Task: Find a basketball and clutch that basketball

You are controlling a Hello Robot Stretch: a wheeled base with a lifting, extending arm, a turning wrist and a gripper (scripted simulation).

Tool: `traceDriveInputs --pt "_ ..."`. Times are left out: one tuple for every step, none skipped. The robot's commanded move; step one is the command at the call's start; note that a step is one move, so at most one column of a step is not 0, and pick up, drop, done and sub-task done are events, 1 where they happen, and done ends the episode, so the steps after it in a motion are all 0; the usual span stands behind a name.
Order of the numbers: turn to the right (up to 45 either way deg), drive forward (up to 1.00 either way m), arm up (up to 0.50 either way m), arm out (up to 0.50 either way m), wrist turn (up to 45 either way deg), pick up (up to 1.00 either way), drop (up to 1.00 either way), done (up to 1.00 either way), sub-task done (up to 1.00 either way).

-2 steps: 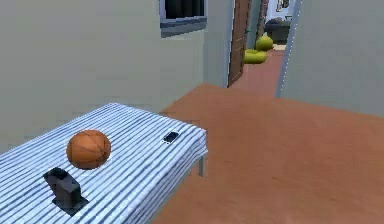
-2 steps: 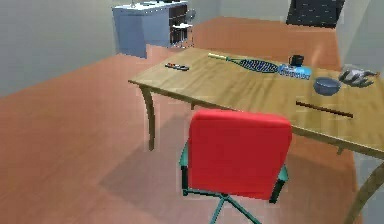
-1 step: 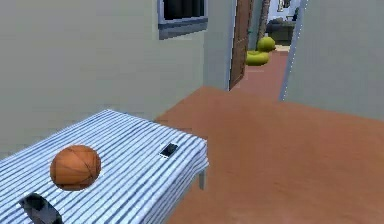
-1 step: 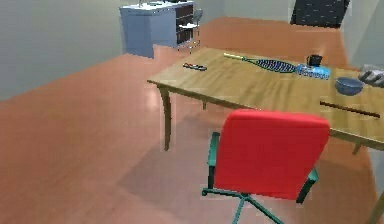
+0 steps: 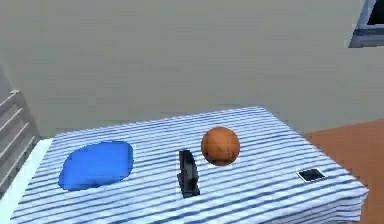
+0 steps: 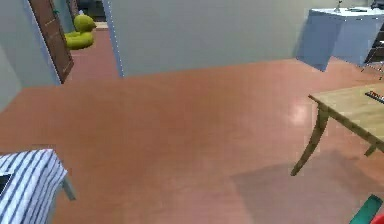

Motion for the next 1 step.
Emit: traceDriveInputs --pt "-45.0 0.00 0.00 0.00 0.0 0.00 0.00 0.00 0.00"
